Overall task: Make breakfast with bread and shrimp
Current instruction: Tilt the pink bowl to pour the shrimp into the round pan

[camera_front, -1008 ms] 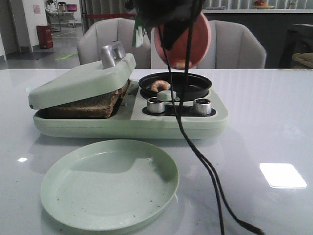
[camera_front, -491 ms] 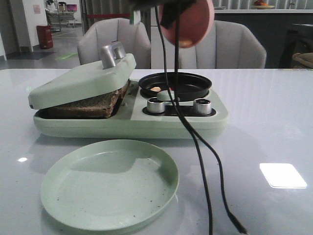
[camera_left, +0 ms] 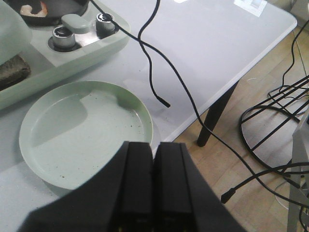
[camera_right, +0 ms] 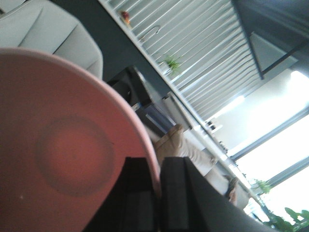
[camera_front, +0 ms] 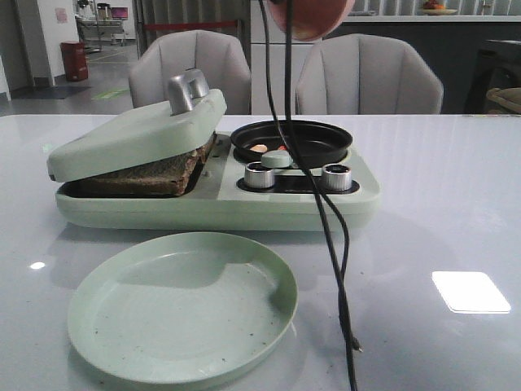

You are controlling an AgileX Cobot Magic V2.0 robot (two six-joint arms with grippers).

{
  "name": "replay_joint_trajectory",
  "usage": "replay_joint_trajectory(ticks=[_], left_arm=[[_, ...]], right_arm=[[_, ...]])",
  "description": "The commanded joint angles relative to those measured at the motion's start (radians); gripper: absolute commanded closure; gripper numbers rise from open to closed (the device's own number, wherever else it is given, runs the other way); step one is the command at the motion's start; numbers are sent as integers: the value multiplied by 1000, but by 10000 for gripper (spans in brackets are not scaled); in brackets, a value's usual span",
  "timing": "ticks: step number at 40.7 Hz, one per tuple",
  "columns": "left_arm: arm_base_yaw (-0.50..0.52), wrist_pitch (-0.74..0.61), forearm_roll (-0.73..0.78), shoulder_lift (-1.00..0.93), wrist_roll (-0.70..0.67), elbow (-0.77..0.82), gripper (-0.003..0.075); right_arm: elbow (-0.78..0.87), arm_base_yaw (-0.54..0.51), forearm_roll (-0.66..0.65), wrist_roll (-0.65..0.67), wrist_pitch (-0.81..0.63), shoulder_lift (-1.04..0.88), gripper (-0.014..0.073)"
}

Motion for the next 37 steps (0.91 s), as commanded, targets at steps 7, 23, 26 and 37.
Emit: replay_joint_trajectory(ticks=[7, 23, 26, 37], left_arm=[[-7, -66, -20, 1, 3, -29, 622], [-7, -66, -20, 1, 3, -29, 622], [-7, -66, -20, 1, 3, -29, 622], [-7, -66, -20, 1, 3, -29, 622]], right_arm=[[63, -5, -5, -98, 104, -24, 548], [63, -5, -109, 16, 142, -29, 548], [59, -5, -143, -10, 143, -41, 548], [58, -2, -143, -128, 142, -70, 548]])
